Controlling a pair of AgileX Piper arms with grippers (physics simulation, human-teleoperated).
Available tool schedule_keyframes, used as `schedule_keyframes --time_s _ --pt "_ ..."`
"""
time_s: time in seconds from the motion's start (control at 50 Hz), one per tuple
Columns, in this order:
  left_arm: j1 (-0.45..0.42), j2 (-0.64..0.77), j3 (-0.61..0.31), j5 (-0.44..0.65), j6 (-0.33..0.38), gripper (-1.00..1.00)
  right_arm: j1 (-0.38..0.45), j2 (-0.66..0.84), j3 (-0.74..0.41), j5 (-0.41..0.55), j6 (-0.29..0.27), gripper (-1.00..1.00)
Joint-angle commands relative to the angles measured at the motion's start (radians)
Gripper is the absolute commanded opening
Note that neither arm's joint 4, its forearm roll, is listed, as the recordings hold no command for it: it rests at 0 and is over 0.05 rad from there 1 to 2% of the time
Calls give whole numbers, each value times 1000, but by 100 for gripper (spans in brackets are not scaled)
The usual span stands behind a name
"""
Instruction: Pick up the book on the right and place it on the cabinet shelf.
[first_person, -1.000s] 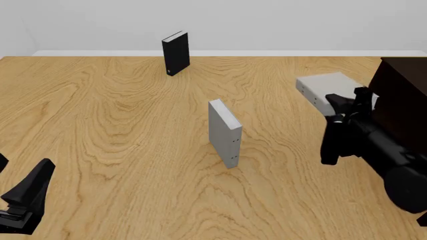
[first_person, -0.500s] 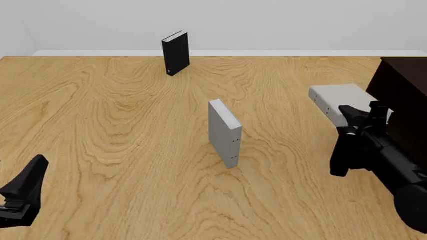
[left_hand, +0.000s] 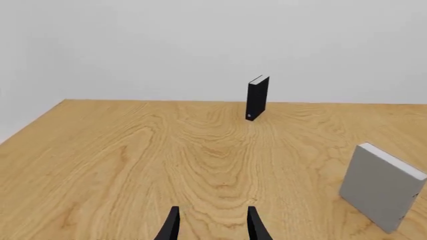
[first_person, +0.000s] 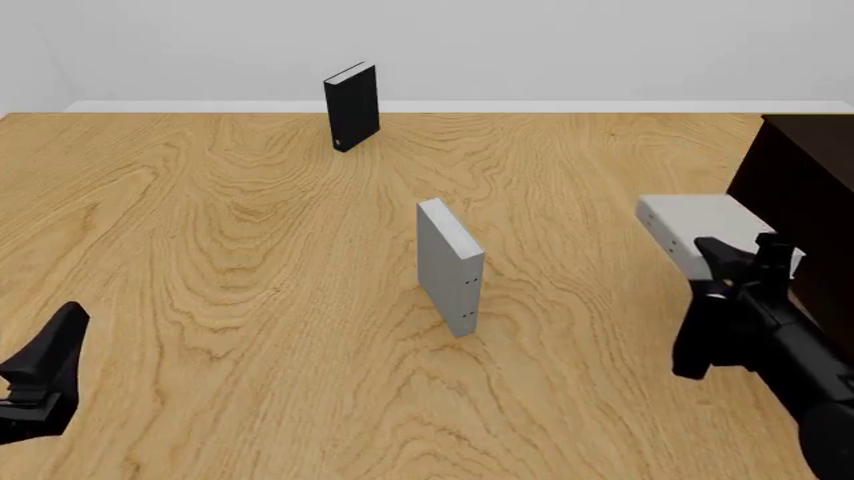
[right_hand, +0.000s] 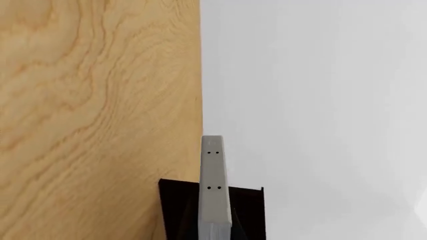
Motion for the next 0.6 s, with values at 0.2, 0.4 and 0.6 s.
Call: schedule_keyframes --time_s 0.2,0.4,0.6 --pt "6 18 1 -11 11 100 -68 46 11 -80 20 -100" --pt "-6 4 1 -2 34 100 -104 83 8 -112 13 -100" --pt "-10 16 2 -9 41 100 -126 113 -2 -129 16 -100"
